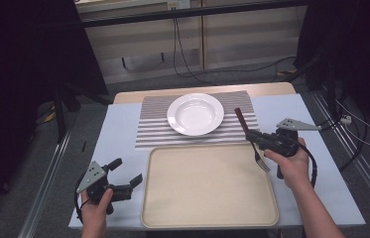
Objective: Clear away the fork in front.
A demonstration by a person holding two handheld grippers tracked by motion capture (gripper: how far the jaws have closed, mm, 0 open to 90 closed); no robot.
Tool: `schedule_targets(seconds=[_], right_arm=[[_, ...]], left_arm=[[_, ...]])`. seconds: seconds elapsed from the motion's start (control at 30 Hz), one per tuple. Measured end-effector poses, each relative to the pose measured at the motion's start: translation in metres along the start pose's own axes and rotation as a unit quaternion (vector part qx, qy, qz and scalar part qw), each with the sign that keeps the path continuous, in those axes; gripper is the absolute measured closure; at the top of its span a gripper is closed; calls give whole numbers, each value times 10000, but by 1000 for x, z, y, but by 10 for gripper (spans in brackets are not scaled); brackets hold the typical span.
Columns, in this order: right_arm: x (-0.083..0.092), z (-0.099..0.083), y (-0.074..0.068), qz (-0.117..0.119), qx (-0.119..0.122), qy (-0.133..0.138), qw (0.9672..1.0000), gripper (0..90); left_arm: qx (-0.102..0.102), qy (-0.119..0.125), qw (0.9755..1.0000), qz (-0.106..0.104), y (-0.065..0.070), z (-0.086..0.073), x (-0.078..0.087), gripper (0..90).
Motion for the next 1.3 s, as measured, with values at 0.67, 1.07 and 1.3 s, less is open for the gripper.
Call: schedule_targets(seconds=[0.67,1.07,1.3], right_arm=[[-11,-7,-46,539,45,287,9981,785],[-21,-9,-62,628,196,250,9975,785],[-24,-9,-72,783,191,275,9964,784]], left_arm=[[135,-55,9999,22,8,14,-1,26],[83,-156,9995,-247,28,32,-15,26],[75,-187,9992,-355,37,44,-27,26]])
Point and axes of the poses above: each handheld gripper's, and its own axes: x roughly backward along the jaws, z roughly out of its top, y roughly to its right, the point moved 9 cm from there along -x, roughly forward along the jaws, and after that the axes turned 12 degrees about -y, right-handed, at the moved point
